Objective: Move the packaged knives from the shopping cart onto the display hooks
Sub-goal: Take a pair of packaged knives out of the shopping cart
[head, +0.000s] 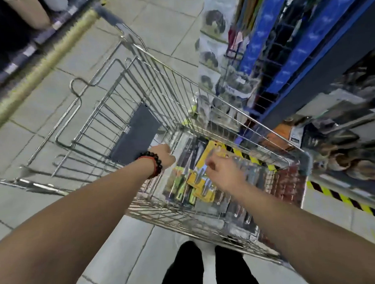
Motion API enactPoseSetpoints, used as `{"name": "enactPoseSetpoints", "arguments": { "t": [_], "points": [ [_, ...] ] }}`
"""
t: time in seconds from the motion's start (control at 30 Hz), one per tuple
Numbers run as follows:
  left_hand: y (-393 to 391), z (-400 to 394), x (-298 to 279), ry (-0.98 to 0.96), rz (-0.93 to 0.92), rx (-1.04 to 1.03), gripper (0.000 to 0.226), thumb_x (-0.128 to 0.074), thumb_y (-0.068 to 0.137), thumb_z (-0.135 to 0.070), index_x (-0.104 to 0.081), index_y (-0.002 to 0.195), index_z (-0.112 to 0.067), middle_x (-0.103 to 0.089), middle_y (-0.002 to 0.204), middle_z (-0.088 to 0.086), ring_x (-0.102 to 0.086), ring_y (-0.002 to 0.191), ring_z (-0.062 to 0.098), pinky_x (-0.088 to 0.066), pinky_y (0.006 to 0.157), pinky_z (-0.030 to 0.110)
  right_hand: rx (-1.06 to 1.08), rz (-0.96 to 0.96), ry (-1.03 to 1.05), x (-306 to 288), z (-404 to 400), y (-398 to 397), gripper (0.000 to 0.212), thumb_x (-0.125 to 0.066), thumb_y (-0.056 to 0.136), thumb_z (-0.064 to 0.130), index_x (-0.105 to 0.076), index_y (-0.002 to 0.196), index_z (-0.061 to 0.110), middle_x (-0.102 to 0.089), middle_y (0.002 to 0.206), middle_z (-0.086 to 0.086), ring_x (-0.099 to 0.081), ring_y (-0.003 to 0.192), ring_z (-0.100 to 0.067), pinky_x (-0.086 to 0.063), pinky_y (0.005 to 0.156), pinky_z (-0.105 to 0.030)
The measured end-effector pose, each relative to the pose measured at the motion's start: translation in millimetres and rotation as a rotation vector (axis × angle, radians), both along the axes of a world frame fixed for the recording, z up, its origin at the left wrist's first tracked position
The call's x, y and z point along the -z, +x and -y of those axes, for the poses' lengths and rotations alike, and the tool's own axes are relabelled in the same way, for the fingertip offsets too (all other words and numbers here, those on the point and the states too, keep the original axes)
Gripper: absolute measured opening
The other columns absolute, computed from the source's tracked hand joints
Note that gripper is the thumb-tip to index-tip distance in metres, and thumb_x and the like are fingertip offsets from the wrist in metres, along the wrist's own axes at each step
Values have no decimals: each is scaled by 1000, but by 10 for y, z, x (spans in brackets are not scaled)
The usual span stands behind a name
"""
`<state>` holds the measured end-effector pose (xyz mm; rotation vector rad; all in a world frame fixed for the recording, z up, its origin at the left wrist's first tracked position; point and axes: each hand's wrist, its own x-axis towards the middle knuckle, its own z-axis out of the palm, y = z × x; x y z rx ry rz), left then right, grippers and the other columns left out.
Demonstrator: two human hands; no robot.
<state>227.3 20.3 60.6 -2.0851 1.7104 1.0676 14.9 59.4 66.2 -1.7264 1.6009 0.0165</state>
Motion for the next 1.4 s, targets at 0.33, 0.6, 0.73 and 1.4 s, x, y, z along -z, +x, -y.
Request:
{"name": "enactPoseSetpoints", "arguments": {
  "t": [0.33,0.6,0.73,1.4],
  "points": [
    [-166,338,1705,173,-33,-30,58,-54,93,-29,-33,145,-12,-48,140,13,-52,121,30,-50,94,37,115,17,194,1324,213,218,30,-51,93,24,-57,122,18,-58,123,-7,-61,99,-27,-53,85,-41],
    [-322,497,2552,239,-106,-229,79,-59,88,-53,-27,148,-13,-36,149,18,-48,126,36,-47,97,43,248,69,224,2049,396,306,50,-53,94,23,-42,143,24,-61,129,-11,-67,85,-29,-58,73,-39],
    [-497,469,2718,224,-178,-341,96,-65,74,-63,-24,149,-17,-50,135,19,-60,110,38,-54,89,48,389,119,218,2237,430,372,42,-54,92,15,-50,133,22,-64,89,-8,-62,61,-26,-58,63,-44],
    [-492,458,2930,88,-318,-452,66,-70,85,-25,-36,141,-16,-56,133,13,-57,115,32,-51,95,45,695,294,267,2526,311,216,24,-54,92,10,-62,114,16,-59,99,4,-56,71,-8,-42,51,-11]
  ]
}}
